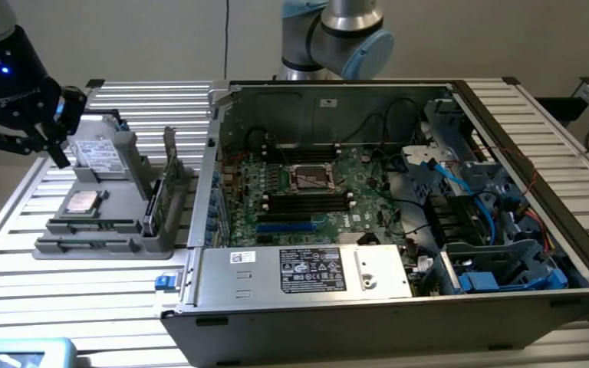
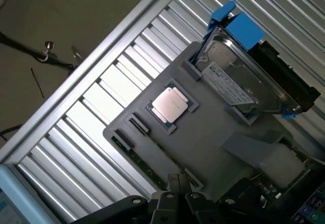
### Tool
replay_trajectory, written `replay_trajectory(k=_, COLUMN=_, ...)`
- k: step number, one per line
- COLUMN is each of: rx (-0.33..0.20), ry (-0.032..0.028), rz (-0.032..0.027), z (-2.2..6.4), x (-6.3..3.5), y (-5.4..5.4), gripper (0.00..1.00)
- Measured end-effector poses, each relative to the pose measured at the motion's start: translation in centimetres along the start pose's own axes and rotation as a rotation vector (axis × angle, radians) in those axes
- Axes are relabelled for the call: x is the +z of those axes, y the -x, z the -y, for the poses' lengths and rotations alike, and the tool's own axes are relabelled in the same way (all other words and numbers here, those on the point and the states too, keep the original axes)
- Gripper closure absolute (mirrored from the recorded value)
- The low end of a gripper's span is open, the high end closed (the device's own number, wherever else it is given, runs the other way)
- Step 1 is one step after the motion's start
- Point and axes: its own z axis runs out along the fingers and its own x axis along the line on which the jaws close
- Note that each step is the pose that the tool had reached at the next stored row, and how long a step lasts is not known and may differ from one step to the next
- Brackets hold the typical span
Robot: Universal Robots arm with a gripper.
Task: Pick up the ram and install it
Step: 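Pick up the ram and move it above insertion slot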
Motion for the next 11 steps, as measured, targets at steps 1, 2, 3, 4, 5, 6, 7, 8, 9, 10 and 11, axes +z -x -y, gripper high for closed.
replay_trajectory(k=1, rx=-0.020, ry=0.0000, rz=-0.0008, z=0.00, x=0.00, y=0.00, gripper=0.89)
replay_trajectory(k=2, rx=-0.037, ry=0.0000, rz=-0.0015, z=0.00, x=0.00, y=0.00, gripper=0.89)
replay_trajectory(k=3, rx=-0.056, ry=0.0000, rz=-0.0023, z=0.00, x=0.00, y=0.00, gripper=0.89)
replay_trajectory(k=4, rx=-0.074, ry=0.0000, rz=-0.0031, z=0.00, x=0.00, y=0.00, gripper=0.89)
replay_trajectory(k=5, rx=-0.091, ry=0.0001, rz=-0.0038, z=0.00, x=0.00, y=0.00, gripper=0.89)
replay_trajectory(k=6, rx=-0.110, ry=0.0001, rz=-0.0046, z=0.00, x=0.00, y=0.00, gripper=0.89)
replay_trajectory(k=7, rx=-0.127, ry=0.0001, rz=-0.0054, z=-0.01, x=0.00, y=0.00, gripper=0.89)
replay_trajectory(k=8, rx=-0.146, ry=0.0001, rz=-0.0061, z=0.00, x=0.00, y=0.00, gripper=0.89)
replay_trajectory(k=9, rx=-0.165, ry=0.0001, rz=-0.0069, z=0.00, x=0.00, y=0.00, gripper=0.89)
replay_trajectory(k=10, rx=-0.182, ry=0.0001, rz=-0.0076, z=0.00, x=0.00, y=0.00, gripper=0.89)
replay_trajectory(k=11, rx=-0.201, ry=0.0002, rz=-0.0084, z=0.00, x=0.00, y=0.00, gripper=0.89)
